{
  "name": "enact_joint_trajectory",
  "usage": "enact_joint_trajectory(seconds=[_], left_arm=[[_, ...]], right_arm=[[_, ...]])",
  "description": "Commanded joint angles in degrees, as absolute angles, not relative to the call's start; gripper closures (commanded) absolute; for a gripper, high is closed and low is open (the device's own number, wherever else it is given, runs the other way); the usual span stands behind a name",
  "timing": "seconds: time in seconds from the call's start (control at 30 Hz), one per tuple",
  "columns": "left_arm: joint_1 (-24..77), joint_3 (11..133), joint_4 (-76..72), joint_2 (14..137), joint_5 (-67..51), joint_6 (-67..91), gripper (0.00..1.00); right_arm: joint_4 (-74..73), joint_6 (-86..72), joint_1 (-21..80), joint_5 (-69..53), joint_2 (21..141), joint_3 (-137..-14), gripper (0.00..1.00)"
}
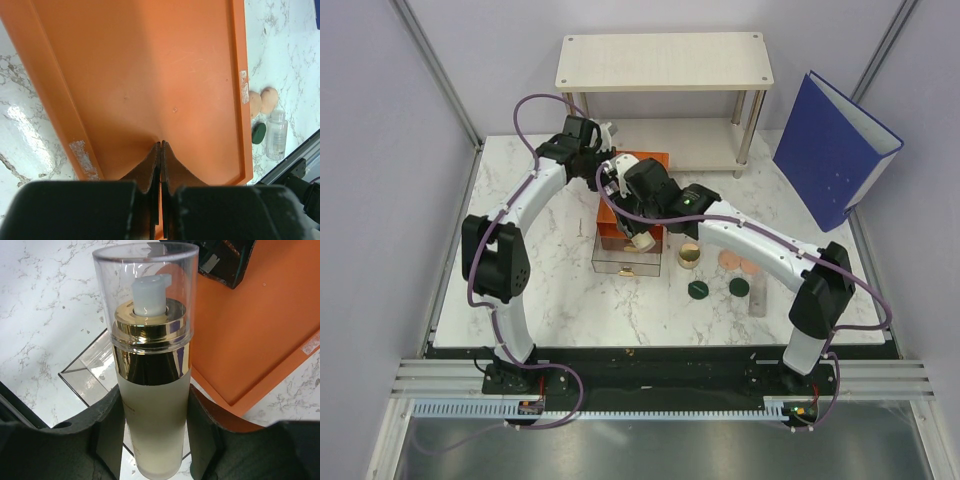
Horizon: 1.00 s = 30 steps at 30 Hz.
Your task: Organize the makeup
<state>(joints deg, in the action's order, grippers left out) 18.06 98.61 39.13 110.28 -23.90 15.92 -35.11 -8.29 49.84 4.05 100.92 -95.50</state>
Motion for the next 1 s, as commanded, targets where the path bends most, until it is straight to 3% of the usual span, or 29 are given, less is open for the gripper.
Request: enact_joint_trajectory(seconds=[0.0,0.27,0.97], left_arm=[[17.32,98.79,40.17,111.53,-22.94,14.50,0.98],[17.23,99.23,40.69,111.88,-22.77,14.06,0.98],[17.05,103.88,44.74,115.66,-19.95,13.36,0.98]], right_arm=[[-29.71,-7.73,50.18,5.45,99.76,-93.96,1.00],[-29.18,-8.79,51.06,5.10,99.40,-88.86,1.00],[-34.10,-10.02,51.77,-2.11,101.60,-90.44,1.00]])
